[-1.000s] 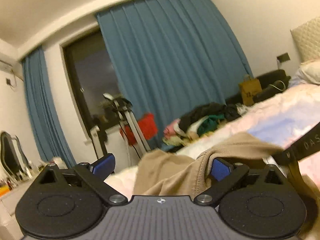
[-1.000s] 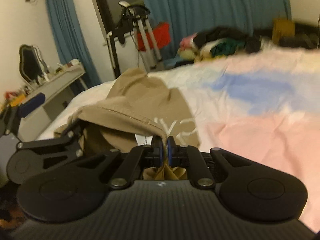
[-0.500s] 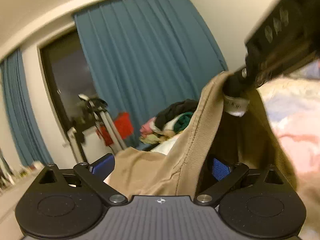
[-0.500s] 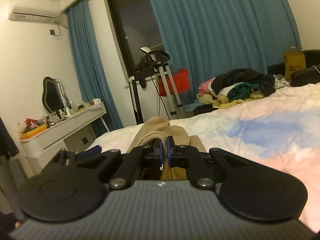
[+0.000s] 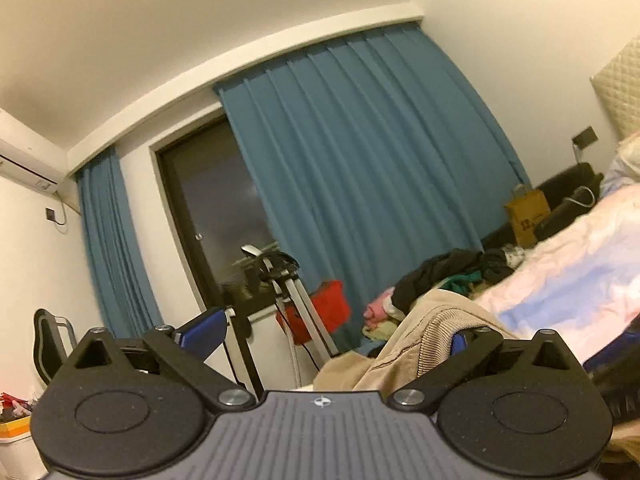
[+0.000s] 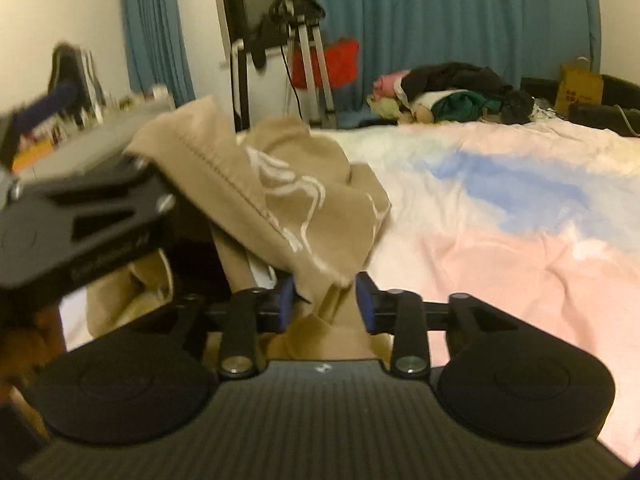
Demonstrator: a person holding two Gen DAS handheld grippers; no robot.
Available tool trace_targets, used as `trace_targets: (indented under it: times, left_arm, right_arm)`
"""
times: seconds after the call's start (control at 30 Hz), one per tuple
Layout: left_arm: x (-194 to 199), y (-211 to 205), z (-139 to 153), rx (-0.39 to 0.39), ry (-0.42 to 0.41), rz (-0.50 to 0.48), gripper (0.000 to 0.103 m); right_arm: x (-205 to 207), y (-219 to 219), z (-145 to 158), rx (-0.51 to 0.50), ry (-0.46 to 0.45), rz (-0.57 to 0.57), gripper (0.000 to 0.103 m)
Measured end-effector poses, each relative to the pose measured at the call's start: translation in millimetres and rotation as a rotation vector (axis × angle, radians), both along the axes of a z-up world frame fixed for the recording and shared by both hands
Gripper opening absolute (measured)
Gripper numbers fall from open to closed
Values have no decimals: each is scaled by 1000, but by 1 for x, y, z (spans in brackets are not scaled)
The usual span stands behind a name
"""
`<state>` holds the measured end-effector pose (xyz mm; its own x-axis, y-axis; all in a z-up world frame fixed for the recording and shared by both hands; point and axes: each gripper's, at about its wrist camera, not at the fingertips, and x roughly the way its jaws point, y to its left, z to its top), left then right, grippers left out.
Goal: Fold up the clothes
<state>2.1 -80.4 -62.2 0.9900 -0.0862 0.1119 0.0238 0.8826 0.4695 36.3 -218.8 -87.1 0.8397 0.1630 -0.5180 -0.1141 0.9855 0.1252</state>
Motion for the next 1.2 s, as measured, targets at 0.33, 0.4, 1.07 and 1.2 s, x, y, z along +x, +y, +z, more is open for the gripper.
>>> trace_targets:
  times: [0.33, 0.4, 1.07, 1.2]
  left_arm:
    - [33, 24, 13, -123, 60, 105, 103]
    - [34, 29, 19, -144, 70, 112, 103]
    - [53, 76, 44, -323, 187, 188, 103]
    - [51, 79, 43, -329, 187, 190, 103]
  right_arm:
    - [-22, -4, 21, 63, -104, 58, 54]
    - [-28, -3, 28, 91, -176, 62, 55]
    - [-9, 33, -4, 28, -69, 136, 68]
    - [2, 31, -21, -15, 2, -11, 67]
